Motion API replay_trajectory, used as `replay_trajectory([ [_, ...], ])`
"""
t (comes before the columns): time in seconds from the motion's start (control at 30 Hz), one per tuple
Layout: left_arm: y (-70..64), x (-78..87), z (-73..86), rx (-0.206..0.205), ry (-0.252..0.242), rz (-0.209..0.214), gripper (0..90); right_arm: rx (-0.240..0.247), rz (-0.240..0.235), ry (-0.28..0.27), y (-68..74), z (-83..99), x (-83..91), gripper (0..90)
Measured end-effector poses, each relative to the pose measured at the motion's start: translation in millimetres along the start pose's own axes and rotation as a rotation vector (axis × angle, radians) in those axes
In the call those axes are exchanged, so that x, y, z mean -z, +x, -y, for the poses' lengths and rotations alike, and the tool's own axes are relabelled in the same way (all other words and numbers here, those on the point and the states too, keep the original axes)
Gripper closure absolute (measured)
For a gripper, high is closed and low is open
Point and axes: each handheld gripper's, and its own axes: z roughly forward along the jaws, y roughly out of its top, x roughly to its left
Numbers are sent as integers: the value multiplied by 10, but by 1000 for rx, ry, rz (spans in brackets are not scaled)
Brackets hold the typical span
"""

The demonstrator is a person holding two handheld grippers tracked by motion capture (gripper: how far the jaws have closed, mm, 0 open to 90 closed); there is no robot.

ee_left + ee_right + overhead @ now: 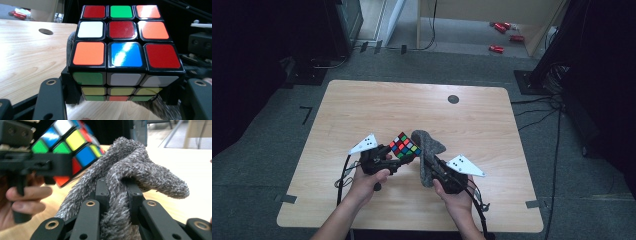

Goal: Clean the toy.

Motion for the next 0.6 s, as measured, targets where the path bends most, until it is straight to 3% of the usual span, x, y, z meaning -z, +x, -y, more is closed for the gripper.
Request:
replay_trajectory([
  [0.07,-24,-31,13,-6,9,6,351,1,-20,3,14,14,-14,768],
  [0.2,-39,-52,20,-1,11,12,351,46,-57,35,123,78,-79,769],
  [0.4,-8,-19,13,-11,13,-11,351,119,-123,94,194,128,-136,765],
  [0.5,14,19,-1,-34,18,-46,351,114,-87,101,119,105,-122,762],
  [0.6,36,44,-2,-57,30,-73,351,99,-7,104,-41,76,-76,760],
])
